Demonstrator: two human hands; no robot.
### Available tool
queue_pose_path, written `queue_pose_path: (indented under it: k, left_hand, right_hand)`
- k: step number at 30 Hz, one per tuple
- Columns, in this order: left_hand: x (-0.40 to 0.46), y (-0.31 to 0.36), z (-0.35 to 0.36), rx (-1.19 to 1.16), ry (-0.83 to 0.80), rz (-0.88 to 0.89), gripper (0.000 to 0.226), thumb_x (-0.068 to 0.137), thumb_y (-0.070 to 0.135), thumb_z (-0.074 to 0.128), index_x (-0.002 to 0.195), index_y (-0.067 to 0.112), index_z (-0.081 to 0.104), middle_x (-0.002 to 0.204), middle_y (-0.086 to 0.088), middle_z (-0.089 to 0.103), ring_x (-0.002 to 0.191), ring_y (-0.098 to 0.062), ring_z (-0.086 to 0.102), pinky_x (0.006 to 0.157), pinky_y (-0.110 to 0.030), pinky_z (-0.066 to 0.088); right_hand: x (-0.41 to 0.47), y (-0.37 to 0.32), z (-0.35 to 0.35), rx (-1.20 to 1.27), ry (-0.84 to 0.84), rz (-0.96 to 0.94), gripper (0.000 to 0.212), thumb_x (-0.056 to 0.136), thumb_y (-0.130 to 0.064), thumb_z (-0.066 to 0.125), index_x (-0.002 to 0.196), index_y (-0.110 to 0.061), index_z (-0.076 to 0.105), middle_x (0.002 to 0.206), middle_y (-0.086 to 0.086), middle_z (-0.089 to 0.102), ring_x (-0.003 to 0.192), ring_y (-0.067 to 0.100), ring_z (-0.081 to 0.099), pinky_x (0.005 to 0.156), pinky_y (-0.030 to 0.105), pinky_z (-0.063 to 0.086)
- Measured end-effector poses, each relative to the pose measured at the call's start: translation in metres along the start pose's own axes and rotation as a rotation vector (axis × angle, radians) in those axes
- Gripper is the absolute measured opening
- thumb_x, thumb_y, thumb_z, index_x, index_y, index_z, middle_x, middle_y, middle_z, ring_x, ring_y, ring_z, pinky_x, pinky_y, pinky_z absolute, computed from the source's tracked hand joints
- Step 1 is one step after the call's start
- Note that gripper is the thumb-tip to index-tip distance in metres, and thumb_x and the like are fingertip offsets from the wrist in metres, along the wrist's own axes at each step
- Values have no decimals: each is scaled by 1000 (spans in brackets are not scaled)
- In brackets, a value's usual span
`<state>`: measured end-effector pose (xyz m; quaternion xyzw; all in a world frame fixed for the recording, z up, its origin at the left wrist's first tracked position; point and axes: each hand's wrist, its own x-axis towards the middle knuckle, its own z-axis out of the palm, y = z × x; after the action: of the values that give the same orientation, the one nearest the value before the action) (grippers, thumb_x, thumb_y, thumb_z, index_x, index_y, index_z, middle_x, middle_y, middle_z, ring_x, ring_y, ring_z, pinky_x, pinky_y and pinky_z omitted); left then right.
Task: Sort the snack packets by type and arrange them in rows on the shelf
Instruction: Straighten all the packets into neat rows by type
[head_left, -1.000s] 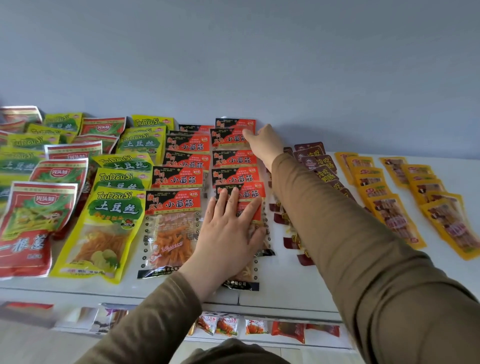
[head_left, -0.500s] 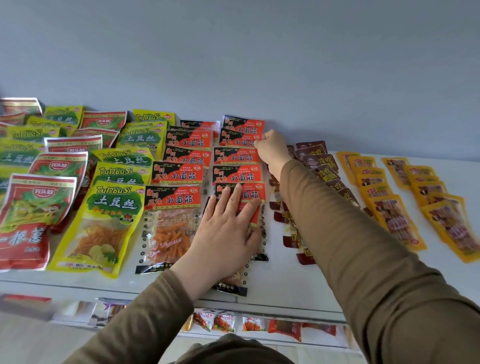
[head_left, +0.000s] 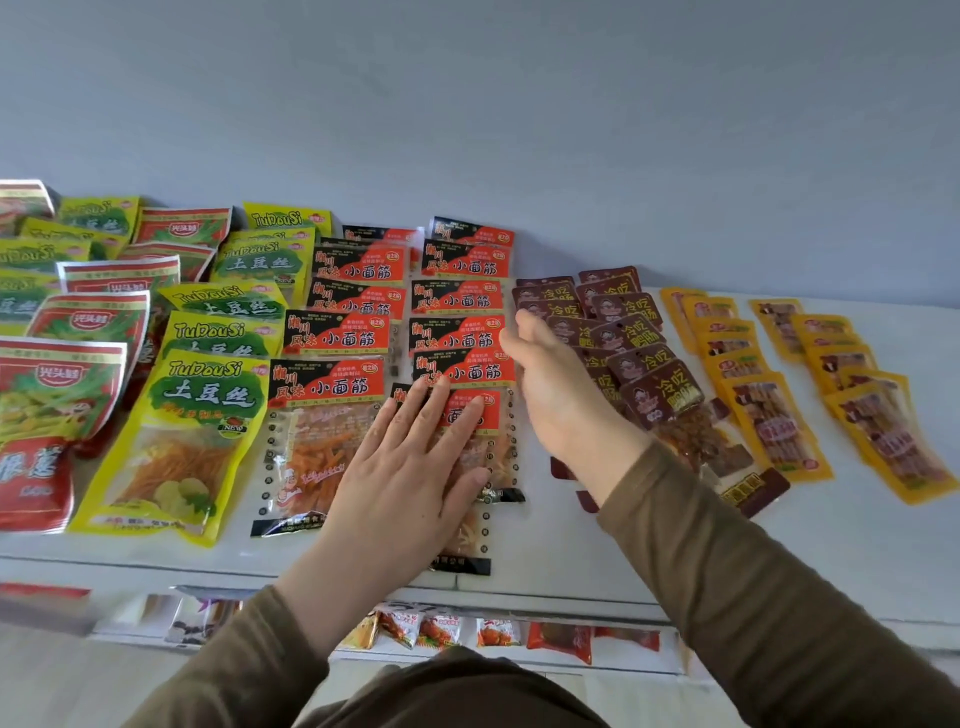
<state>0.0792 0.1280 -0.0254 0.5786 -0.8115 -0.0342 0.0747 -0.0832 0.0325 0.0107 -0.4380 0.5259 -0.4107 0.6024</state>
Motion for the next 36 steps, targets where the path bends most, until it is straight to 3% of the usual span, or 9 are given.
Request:
queue_pose_path:
  k: [9, 13, 18, 24, 28, 30, 32, 33, 36]
  left_hand:
    - [20, 8, 2, -31, 1, -29, 68, 102, 64, 7, 163, 36, -4, 172, 0, -8, 157, -18, -17, 128, -39, -9]
    - [13, 13, -3, -71, 40, -5, 66, 104, 64, 3, 163, 36, -3, 172, 2, -10, 156, -16, -19, 128, -38, -8]
    - [-20, 14, 2, -56, 72, -8, 64, 103, 60, 4, 163, 38, 0, 172, 2, -8, 156, -13, -18, 127, -35, -8]
    - [-17, 9, 9, -45, 29, -1, 62, 104, 58, 8, 162, 40, -4, 172, 1, -8, 157, -16, -16, 126, -33, -12]
    - [-16, 4, 11, -24, 5, 5, 66, 101, 60, 6, 162, 40, -4, 172, 1, -7, 157, -17, -18, 127, -38, -12]
    - [-11, 7, 10, -41, 12, 1, 65, 101, 61, 6, 162, 41, -1, 172, 0, -6, 157, -21, -18, 128, -45, -8]
    - [-8, 10, 9, -38, 4, -3, 65, 100, 63, 3, 162, 43, -3, 172, 0, -9, 157, -23, -19, 128, -48, -7]
    - [-8, 10, 9, -29, -6, -5, 66, 98, 64, 1, 161, 44, -4, 171, -1, -10, 156, -24, -20, 127, -49, -7]
    - [-10, 12, 9, -36, -23, -2, 68, 96, 66, -3, 161, 44, -5, 172, -1, -10, 156, -24, -20, 127, -50, -6]
  right_hand:
    - [-13, 12, 11, 219, 40, -7, 52, 107, -20, 47, 157, -24, 31, 156, 2, 44, 140, 19, 45, 117, 47, 37]
    - [-26, 15, -3, 208, 43, -15, 53, 107, -22, 48, 157, -25, 32, 148, 0, 53, 134, 17, 52, 105, 39, 49]
    - [-60, 32, -10, 103, 31, -14, 56, 105, -27, 52, 157, -29, 32, 161, -11, 35, 146, 8, 34, 123, 40, 26]
    - [-69, 44, 4, 72, 19, 11, 58, 105, -27, 53, 158, -30, 30, 166, -8, 24, 150, 7, 25, 122, 37, 23]
    - [-40, 27, 0, -7, 108, -36, 58, 106, -27, 50, 159, -24, 27, 164, -2, 30, 143, 10, 36, 113, 33, 34]
    - [-20, 10, 0, -31, 140, -50, 56, 107, -28, 47, 159, -23, 26, 155, -2, 43, 117, -4, 53, 89, 21, 49]
    - [-2, -6, 5, -40, 162, -58, 52, 109, -28, 43, 157, -20, 28, 128, -8, 56, 88, -12, 59, 59, 13, 49]
    - [4, -12, 9, -45, 171, -52, 48, 109, -28, 42, 156, -19, 32, 120, -10, 55, 90, -7, 61, 57, 15, 50]
    - [16, -19, 16, -50, 147, -11, 37, 109, -28, 40, 143, -15, 48, 130, 3, 62, 114, 21, 64, 81, 35, 57]
